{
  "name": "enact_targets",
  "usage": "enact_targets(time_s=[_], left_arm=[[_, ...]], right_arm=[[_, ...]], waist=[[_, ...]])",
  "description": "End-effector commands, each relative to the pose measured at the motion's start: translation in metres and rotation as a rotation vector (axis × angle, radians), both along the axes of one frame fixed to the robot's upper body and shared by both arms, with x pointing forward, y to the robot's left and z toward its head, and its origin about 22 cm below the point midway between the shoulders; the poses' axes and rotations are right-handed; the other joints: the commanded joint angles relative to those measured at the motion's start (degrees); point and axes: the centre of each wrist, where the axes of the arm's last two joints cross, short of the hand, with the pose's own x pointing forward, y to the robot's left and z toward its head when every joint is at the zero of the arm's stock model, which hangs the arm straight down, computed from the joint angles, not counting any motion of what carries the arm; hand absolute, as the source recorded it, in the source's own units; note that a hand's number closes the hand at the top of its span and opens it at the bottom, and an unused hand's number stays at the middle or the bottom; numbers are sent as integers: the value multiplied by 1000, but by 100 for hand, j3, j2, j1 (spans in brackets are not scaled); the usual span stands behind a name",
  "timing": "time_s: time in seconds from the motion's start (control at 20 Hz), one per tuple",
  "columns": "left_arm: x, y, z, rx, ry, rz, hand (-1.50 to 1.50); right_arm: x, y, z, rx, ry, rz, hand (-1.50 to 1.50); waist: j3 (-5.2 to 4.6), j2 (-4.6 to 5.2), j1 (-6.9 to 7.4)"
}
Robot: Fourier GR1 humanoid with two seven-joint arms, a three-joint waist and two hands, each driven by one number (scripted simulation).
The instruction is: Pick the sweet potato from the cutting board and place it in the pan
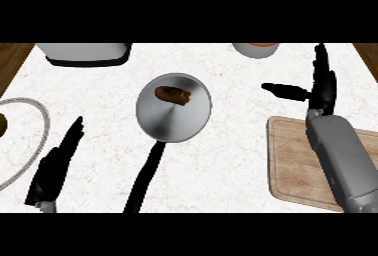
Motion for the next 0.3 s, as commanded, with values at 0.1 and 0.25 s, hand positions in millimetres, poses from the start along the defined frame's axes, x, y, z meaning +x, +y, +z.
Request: enact_targets(time_s=[0.1,0.25], left_arm=[[-2,-16,20,-5,4,-7,0],[1,-8,-6,4,-13,-4,0]], right_arm=[[-44,-64,3,-24,4,20,-150],[-54,-82,14,-2,17,41,-150]], waist=[[1,-3,-6],[-1,10,5]])
